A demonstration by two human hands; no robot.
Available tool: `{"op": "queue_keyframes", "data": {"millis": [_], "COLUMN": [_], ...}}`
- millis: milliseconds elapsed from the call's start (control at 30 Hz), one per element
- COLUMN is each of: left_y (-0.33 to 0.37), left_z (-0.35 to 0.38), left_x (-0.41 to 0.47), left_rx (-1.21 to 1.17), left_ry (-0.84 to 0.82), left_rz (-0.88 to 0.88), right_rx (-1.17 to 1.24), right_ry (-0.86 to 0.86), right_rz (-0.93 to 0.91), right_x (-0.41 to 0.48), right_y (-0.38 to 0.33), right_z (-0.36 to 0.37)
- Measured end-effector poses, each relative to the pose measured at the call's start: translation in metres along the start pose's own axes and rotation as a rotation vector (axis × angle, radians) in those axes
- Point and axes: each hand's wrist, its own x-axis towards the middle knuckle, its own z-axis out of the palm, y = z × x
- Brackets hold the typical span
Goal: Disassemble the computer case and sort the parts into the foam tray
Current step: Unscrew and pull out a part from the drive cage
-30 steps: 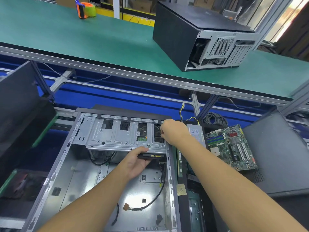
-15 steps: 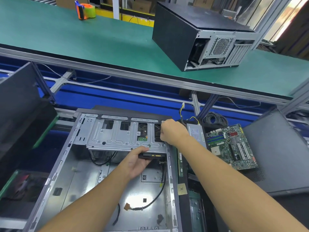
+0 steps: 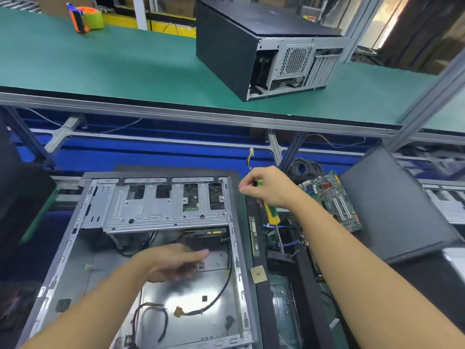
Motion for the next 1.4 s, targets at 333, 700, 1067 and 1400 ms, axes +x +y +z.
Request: {"op": "queue_keyframes", "data": {"millis": [333,700,1067,1400], "left_y": [0.108,0.136,0.087,0.066], "left_z": [0.061,0.125,0.255,0.246], "left_x": [-0.022,0.015,0.102,0.154], "left_rx": [-0.152,-0.145,1.338,1.476], "left_ry": [0.254,0.103,-0.034,0.025], "left_rz": [0.564,0.453,0.137,-0.064], "right_rx": [0.242,0.128,0.108,0.151], "right_ry": [0.177,0.281,0.459,0.373], "right_rz": [-0.057,-0.022,0.165,0.127], "right_x": [-0.044,-0.097,-0.153,-0.167], "right_y": [0.008,0.04,0.105,0.127], "right_z": [0.006,-0.015,-0.018,-0.016]}}
